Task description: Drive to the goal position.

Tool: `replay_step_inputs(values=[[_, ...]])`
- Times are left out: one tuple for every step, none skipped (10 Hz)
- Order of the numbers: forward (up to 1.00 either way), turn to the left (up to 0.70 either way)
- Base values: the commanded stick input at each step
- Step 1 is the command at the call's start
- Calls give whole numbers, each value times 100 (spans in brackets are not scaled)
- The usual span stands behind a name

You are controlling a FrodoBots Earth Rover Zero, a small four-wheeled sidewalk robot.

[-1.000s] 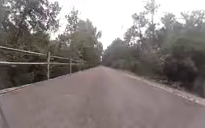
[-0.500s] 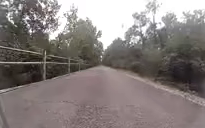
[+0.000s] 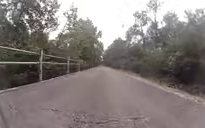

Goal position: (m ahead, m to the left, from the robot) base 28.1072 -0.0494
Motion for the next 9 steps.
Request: replay_step_inputs(values=[[70,0],[70,0],[70,0],[70,0],[70,0],[70,0],[70,0],[70,0],[70,0]])
